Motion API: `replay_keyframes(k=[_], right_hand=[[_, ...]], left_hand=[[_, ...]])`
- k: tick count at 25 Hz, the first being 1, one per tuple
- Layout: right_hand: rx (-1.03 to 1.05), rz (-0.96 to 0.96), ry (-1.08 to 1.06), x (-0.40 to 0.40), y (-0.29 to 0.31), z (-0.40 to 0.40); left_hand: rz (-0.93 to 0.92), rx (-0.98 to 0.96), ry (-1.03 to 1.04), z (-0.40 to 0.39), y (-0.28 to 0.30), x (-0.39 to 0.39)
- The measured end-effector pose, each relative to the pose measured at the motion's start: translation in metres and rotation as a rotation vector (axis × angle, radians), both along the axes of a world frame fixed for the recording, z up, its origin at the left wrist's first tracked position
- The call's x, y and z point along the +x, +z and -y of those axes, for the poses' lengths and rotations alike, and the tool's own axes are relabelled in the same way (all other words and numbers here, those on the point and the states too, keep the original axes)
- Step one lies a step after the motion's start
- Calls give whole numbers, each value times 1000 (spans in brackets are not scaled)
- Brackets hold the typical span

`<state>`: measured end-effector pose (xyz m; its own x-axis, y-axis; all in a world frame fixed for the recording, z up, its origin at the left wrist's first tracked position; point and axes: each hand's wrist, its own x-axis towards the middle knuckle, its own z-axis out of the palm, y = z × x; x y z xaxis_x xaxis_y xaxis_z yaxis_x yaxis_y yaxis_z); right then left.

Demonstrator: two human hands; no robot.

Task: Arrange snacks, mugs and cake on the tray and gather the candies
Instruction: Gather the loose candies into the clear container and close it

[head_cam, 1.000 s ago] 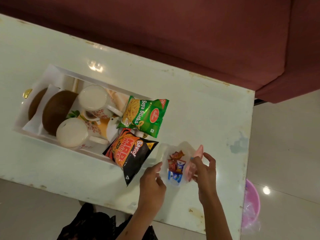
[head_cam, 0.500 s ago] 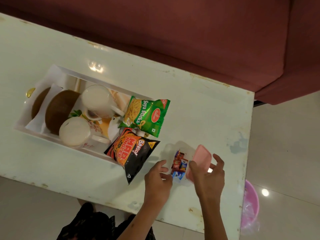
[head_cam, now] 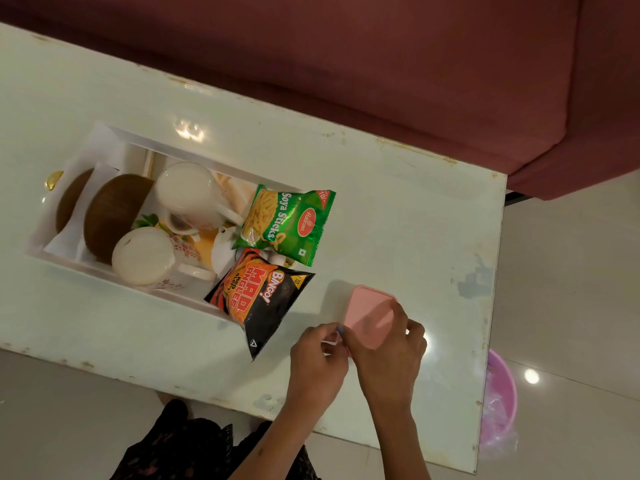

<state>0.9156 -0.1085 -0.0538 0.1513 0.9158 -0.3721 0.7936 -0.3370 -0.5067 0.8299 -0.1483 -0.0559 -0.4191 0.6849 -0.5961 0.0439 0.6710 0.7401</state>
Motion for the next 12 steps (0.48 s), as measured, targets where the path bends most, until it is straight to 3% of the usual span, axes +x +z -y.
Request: replay_keyframes(k=[6, 10, 12], right_hand=[[-126, -27, 159, 7, 7, 18], [-285, -207, 182, 25, 19, 12], [-325, -207, 265, 27, 25, 5]], left_hand=[[-8, -56, -97, 25, -2, -7], [-95, -72, -420, 18, 6, -24], [-151, -79, -561, 5, 11, -30]])
